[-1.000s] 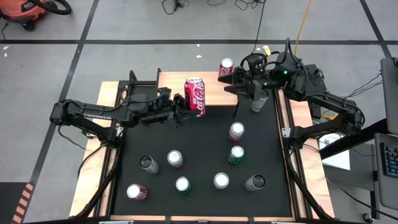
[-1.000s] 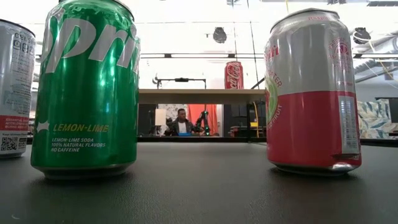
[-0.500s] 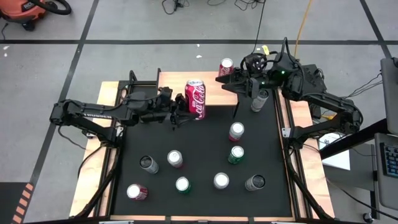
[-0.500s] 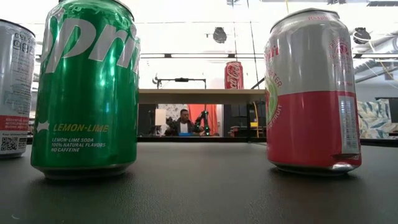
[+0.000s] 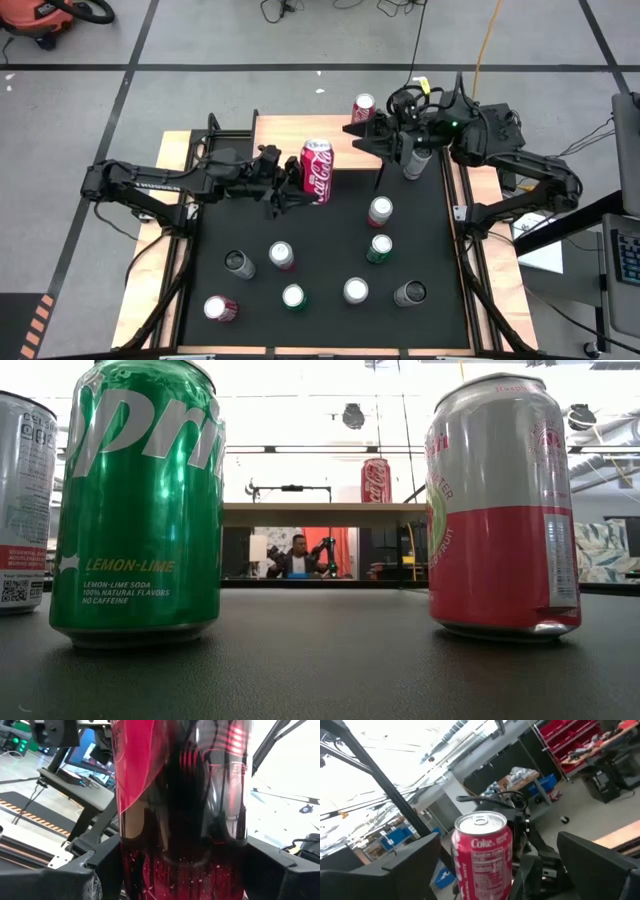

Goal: Place canned beverage on shelf
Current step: Put the top red soda can aligned with the other red soda can on the shelf

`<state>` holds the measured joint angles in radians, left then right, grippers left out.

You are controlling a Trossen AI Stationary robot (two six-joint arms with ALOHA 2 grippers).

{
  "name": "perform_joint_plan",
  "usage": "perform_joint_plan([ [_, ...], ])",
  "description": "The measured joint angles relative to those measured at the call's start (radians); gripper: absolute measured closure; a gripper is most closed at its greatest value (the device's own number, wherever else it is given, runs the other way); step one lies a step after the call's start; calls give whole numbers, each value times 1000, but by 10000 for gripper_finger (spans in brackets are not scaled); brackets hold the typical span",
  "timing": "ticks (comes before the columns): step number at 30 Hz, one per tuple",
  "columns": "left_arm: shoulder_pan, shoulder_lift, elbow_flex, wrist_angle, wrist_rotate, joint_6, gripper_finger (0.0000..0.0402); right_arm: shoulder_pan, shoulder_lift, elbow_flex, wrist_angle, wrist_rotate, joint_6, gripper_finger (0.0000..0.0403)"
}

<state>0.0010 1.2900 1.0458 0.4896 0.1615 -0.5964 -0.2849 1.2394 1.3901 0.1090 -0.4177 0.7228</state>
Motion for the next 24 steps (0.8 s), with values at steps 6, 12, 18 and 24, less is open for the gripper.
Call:
perform_joint_plan([
  [6, 16, 0, 0, -4, 14, 0, 104, 41, 31, 0, 3, 23, -29, 15],
  [12, 37, 0, 0, -1, 38, 0, 104, 64, 51, -1, 52, 22, -23, 4],
  [18, 39, 0, 0, -2, 44, 9, 104, 71, 52, -1, 67, 30, -35, 3],
  [24, 39, 0, 0, -2, 44, 66, 104, 90, 58, 0, 71, 86, -102, 3],
])
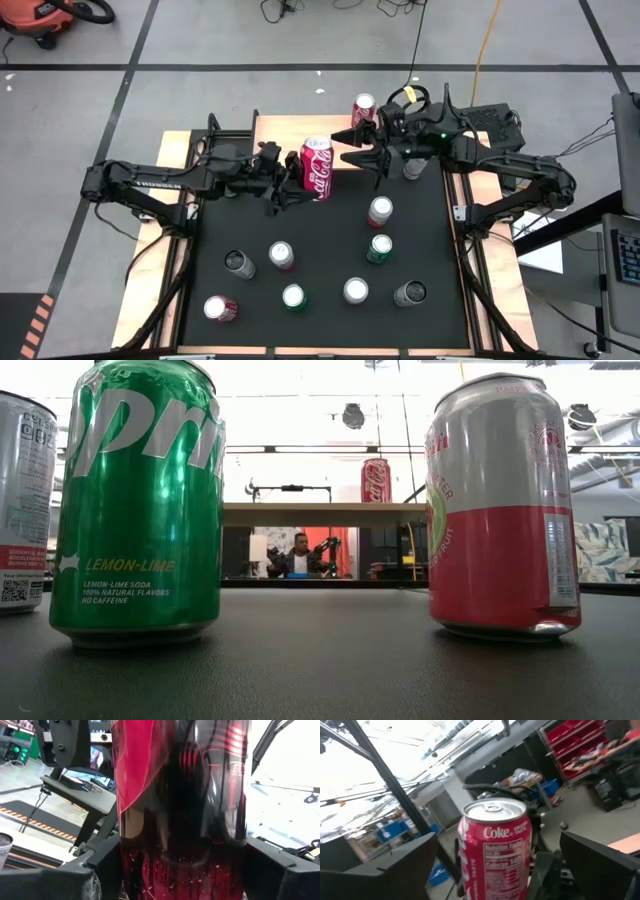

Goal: Place canned beverage on shelf
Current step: Put the top red soda can aligned with the other red soda can on the shelf

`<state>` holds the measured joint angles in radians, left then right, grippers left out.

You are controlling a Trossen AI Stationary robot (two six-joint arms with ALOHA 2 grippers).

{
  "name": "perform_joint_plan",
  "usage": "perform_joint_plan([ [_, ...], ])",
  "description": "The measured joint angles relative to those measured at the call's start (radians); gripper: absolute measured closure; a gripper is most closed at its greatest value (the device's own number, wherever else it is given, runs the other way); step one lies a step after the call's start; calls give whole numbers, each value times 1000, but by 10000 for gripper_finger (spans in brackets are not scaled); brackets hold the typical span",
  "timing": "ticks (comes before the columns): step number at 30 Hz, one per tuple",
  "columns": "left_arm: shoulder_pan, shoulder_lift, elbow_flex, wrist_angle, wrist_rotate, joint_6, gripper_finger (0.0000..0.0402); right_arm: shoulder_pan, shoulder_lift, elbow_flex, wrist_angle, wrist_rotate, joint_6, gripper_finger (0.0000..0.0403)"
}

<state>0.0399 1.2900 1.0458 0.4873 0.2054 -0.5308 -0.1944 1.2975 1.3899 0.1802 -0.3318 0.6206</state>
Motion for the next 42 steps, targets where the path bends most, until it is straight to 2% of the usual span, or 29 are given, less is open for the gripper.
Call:
perform_joint_plan([
  [7, 0, 0, 0, -3, -1, 24, 104, 28, 31, 0, 2, 18, -29, 3],
  [16, 1, 1, 0, -37, -31, 43, 104, 53, 91, 0, 99, 28, -32, 5],
  [33, 5, 1, 0, -77, -52, 50, 104, 52, 93, 0, 121, 40, -42, 11],
  [36, 10, 1, 0, -77, -50, 50, 104, 51, 93, 0, 120, 23, -43, 23],
  [42, 17, 1, 0, -77, -43, 51, 104, 50, 93, 0, 113, 25, -59, 80],
])
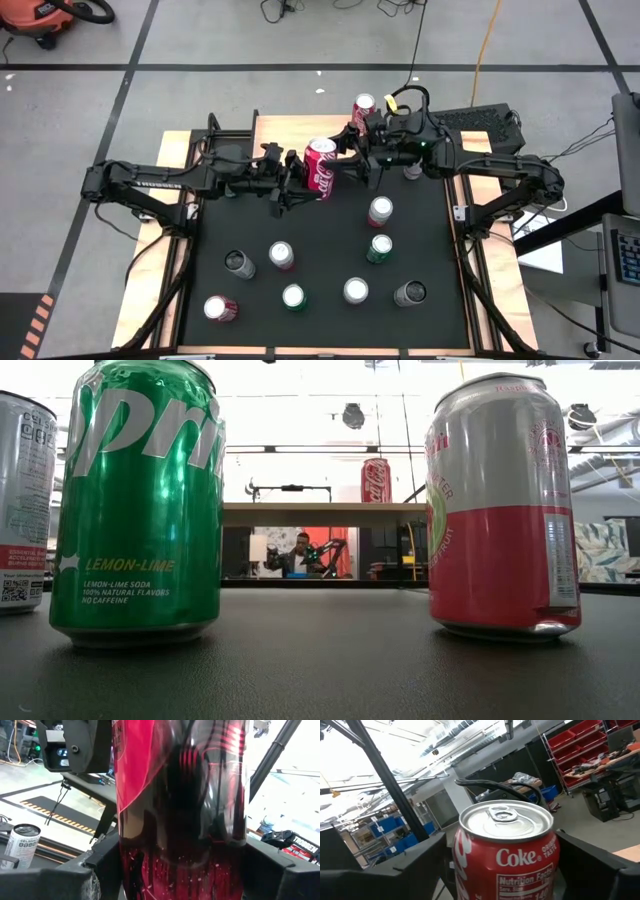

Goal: Place canned beverage on shelf
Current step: Put the top red soda can aligned with the other red soda can on the shelf

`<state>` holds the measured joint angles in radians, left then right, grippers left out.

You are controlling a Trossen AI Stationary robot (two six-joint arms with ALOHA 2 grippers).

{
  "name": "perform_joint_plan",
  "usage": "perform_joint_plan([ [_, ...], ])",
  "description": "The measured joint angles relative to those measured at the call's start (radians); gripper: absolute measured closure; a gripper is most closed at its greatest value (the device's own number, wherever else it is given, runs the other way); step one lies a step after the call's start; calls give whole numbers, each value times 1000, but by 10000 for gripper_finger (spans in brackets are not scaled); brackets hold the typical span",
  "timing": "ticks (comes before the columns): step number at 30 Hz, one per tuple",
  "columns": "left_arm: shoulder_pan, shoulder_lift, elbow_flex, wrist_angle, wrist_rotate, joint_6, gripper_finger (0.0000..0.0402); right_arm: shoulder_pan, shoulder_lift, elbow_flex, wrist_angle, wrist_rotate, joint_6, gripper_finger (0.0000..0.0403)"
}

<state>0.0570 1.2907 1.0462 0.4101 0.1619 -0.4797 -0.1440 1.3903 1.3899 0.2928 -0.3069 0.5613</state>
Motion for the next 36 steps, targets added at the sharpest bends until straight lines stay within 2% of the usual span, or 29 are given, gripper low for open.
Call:
perform_joint_plan([
  [9, 1, 0, 0, 0, -27, -13, 99, -17, 0, 0, 2, -11, 5, 131],
  [16, 2, -2, 1, -9, -108, -69, 42, -41, -6, 0, -3, -5, -3, 132],
  [20, 2, -2, 1, -9, -113, -72, 20, -56, -11, 0, -4, -12, -1, 132],
  [31, 2, -2, 1, -10, -182, -117, 15, -89, -13, 0, 0, -15, 2, 132],
  [36, 4, -2, 1, -11, -160, -164, 15, -97, -13, 0, 1, -14, 2, 133],
])
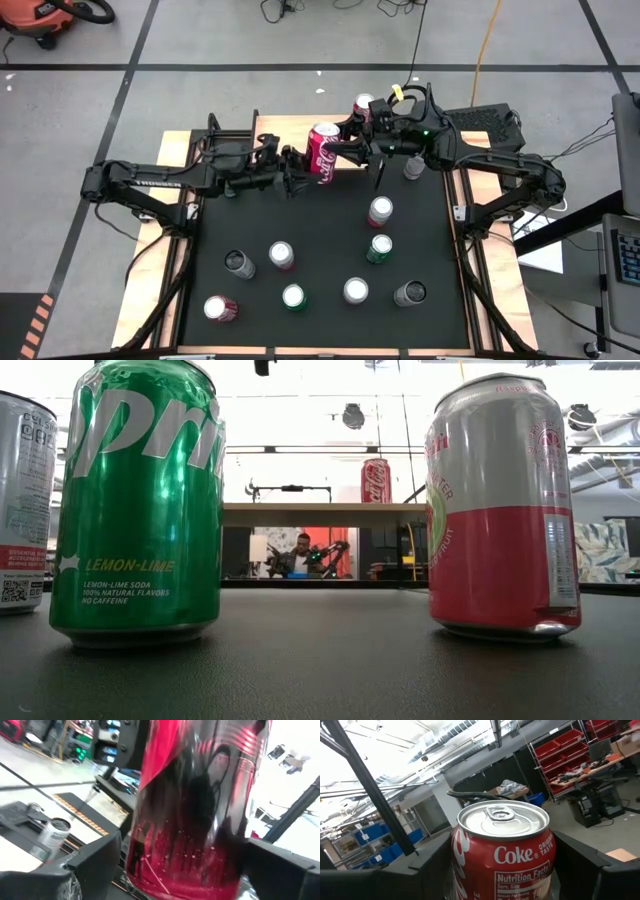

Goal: Place canned beverage on shelf
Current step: Put the top red soda can aligned with the other red soda can on the shelf

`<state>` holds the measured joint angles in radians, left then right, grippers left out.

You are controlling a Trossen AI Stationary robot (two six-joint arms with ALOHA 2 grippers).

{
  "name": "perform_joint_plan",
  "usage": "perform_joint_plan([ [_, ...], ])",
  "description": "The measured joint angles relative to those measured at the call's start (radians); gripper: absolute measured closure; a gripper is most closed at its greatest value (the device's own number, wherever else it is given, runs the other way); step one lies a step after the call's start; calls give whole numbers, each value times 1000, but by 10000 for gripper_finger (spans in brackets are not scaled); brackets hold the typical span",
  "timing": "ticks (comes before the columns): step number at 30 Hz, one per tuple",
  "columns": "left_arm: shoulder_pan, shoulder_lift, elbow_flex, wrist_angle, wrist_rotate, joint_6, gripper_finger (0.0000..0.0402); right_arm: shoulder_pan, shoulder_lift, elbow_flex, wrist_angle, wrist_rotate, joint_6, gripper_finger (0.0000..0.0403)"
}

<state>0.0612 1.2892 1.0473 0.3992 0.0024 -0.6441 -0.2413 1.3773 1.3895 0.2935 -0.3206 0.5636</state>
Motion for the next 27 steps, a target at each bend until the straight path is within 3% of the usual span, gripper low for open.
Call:
perform_joint_plan([
  [11, 10, 0, 0, -4, 41, -16, 15, -15, 0, 0, 1, -1, 1, 133],
  [27, 19, -2, -1, -182, 47, 22, 15, -97, -37, 27, -44, -31, -15, 133],
])
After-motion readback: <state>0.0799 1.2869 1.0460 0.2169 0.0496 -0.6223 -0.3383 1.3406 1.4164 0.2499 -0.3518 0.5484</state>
